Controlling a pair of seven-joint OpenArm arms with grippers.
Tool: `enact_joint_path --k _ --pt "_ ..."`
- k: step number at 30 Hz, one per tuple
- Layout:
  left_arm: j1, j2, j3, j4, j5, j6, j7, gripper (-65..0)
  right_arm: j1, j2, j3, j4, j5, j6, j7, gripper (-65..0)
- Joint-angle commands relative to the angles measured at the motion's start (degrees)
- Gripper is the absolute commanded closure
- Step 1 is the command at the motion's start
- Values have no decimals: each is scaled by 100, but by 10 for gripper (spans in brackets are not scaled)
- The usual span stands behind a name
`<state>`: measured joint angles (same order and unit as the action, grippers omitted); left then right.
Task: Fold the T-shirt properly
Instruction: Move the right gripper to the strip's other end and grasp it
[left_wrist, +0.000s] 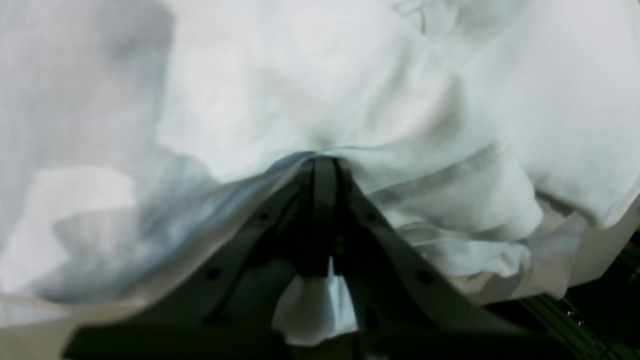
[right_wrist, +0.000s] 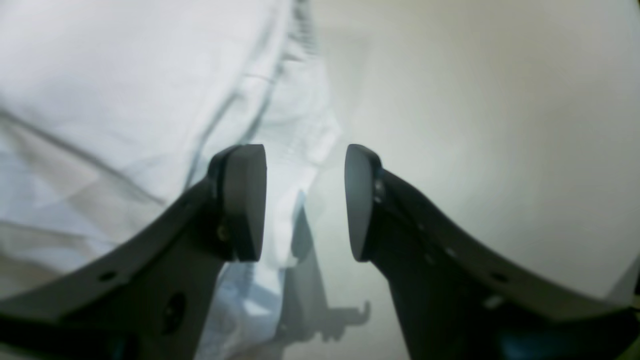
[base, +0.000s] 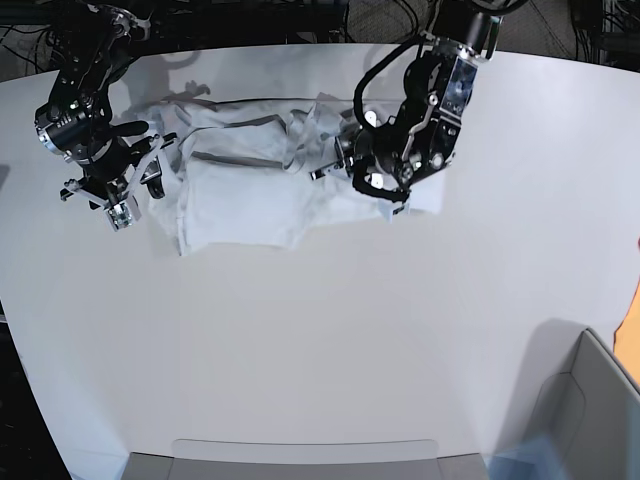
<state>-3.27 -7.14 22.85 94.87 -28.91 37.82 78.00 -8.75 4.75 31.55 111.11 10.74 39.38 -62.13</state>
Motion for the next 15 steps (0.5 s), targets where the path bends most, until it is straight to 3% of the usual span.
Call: enact_joint_path --k 1,5,9,15 --pt "-231 -29 -48 -190 222 218 -217 0 89 65 32 93 64 62 90 -262" --pt "-566 -29 -48 -524 222 218 -411 0 97 48 41 14 64 62 90 -262" --pt "-574 -29 -48 -182 222 218 -393 0 97 21 199 -56 108 62 90 -262" --pt "-548 -12 -48 583 222 218 -15 0 45 -67 1139 -478 1400 62 63 -263"
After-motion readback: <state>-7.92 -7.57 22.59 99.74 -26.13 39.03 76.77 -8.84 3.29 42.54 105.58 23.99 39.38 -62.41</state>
